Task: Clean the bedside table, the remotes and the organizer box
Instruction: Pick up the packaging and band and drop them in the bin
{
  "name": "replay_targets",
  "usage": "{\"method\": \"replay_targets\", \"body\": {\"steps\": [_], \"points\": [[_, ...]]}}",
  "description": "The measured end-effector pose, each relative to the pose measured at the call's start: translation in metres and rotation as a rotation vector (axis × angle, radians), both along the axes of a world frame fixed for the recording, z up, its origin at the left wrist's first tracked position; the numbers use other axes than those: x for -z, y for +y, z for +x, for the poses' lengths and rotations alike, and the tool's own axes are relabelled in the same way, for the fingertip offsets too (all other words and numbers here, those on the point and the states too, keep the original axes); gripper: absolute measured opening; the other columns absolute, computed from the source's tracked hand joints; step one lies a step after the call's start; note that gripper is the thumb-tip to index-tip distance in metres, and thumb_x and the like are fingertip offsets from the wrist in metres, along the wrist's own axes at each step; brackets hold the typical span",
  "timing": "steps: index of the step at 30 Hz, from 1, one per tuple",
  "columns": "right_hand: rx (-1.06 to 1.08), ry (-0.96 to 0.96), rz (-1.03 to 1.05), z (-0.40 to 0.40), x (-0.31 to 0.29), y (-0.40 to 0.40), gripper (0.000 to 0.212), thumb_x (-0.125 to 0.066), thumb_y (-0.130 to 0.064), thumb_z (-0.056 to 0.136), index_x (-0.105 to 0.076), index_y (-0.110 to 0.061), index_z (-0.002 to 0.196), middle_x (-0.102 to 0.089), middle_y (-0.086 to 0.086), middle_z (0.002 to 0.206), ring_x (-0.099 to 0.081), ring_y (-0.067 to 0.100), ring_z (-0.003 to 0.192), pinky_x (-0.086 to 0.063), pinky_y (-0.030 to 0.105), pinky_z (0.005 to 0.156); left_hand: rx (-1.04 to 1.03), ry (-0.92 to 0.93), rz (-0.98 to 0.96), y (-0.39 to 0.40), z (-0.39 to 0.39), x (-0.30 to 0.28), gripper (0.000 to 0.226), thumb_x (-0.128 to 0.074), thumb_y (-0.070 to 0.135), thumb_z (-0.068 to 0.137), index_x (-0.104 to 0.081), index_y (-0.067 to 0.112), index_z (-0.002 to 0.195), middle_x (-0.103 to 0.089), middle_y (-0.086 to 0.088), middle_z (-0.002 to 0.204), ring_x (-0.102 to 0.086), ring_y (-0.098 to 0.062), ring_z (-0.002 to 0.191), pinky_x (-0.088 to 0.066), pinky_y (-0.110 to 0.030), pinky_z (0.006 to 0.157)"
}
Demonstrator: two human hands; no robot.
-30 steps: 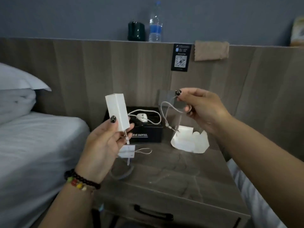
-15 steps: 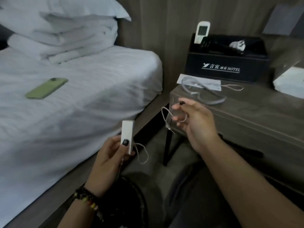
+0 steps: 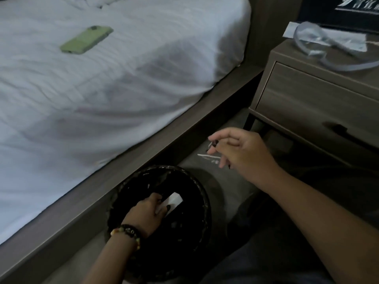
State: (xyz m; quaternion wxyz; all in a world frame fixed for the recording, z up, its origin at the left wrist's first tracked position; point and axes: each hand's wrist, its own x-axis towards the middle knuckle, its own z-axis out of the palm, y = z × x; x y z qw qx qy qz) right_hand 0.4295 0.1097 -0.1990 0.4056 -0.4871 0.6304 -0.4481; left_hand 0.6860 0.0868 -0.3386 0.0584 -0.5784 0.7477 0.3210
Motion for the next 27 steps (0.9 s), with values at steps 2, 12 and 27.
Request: {"method": "replay_targets", "body": {"steps": [2,12,27], "points": [[-0.084,0.01,0.034,0.006,0.002,0.001,0.014,-0.056,-0.005,0.092,-0.067,-0.012,0.096,-0.075,-0.001,0.084,-0.061,0.016,0.051,-0.048,0.016,0.052,-0.002,0.01,-0.106,-0.002,-0.008,-0.002,0.045,-0.051,0.042,0.094,-0.044,0.024,0.135,-0.057,0.001,0.131,-0.055,-0.017,0.117,-0.046,-0.031,0.097],[-0.129,-0.089,-0.047,0.01,0.001,0.003,0.009,-0.06,-0.003,0.09,-0.068,-0.006,0.095,-0.071,0.003,0.073,-0.064,0.007,0.059,-0.05,0.017,0.05,-0.063,1.13,0.047,0.006,-0.08,-0.075,0.038,-0.051,0.023,0.092,-0.05,0.013,0.128,-0.069,-0.003,0.096,-0.066,-0.022,0.093,-0.053,-0.028,0.085],[-0.149,0.541,0.44,0.033,0.1,-0.015,0.021,-0.058,-0.028,0.093,-0.06,-0.011,0.106,-0.064,0.005,0.102,-0.06,0.023,0.098,-0.044,0.026,0.077,0.029,0.262,-0.163,0.015,0.001,-0.011,0.014,-0.044,0.03,0.099,-0.056,0.025,0.094,-0.061,0.009,0.075,-0.058,-0.002,0.069,-0.047,-0.026,0.068]]}}
